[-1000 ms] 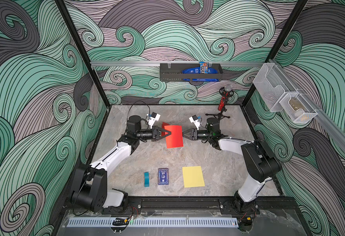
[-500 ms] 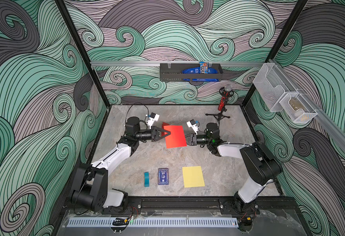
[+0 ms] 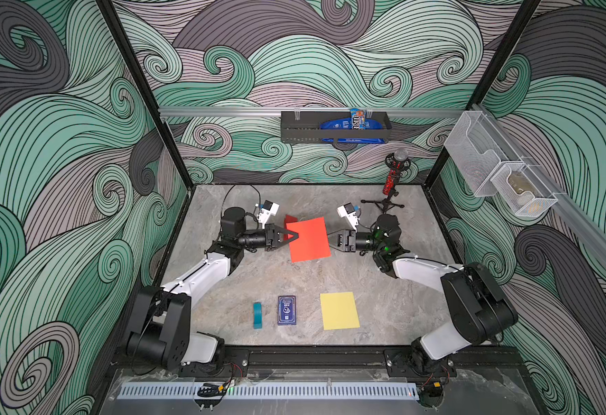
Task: Fold the square paper along the opposite sides
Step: Fold the paper.
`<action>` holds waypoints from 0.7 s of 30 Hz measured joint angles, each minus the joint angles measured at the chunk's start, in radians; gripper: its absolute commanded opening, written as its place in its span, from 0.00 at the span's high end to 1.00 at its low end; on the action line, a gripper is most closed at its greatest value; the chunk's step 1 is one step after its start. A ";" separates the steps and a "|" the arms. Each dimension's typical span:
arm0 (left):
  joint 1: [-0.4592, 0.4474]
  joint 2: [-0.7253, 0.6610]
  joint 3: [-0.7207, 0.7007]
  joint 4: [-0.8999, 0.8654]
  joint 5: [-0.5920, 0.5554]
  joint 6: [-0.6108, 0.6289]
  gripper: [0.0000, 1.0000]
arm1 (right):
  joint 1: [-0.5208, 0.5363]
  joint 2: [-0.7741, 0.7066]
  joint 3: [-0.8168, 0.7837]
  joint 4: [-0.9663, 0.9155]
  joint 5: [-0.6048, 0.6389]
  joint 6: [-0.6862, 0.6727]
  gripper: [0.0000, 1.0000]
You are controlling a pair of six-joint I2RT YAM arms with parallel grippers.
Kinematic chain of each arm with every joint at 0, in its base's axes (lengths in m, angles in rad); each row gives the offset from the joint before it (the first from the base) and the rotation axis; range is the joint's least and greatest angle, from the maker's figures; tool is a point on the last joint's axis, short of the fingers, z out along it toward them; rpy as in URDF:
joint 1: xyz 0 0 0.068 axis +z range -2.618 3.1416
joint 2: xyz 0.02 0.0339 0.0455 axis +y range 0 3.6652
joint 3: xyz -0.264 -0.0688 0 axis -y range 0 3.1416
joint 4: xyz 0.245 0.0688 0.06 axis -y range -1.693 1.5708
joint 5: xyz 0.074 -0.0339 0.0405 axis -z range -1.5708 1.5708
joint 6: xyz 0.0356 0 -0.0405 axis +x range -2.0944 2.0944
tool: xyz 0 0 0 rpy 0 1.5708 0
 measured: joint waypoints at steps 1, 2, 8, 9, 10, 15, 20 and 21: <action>0.000 0.000 0.000 -0.002 -0.001 0.001 1.00 | 0.004 -0.007 0.000 0.006 0.000 0.008 0.55; 0.000 0.000 0.000 -0.003 -0.001 0.002 1.00 | 0.009 -0.012 0.000 0.017 0.001 0.018 0.53; 0.000 0.000 0.000 -0.005 -0.001 0.005 1.00 | 0.071 -0.014 -0.006 0.104 0.009 0.086 0.41; 0.000 0.000 0.000 -0.005 -0.001 0.005 1.00 | 0.080 -0.014 -0.006 0.109 0.010 0.089 0.40; 0.000 0.000 0.000 -0.005 -0.001 0.005 1.00 | 0.093 -0.012 -0.006 0.117 0.011 0.095 0.39; 0.000 0.000 0.000 -0.005 -0.001 0.005 1.00 | 0.140 0.005 0.000 0.126 0.018 0.100 0.36; 0.000 0.000 0.000 -0.005 -0.001 0.005 1.00 | 0.161 0.019 0.023 0.098 0.019 0.076 0.35; 0.000 0.000 0.000 -0.005 -0.001 0.004 1.00 | 0.166 0.022 0.031 0.086 0.019 0.068 0.35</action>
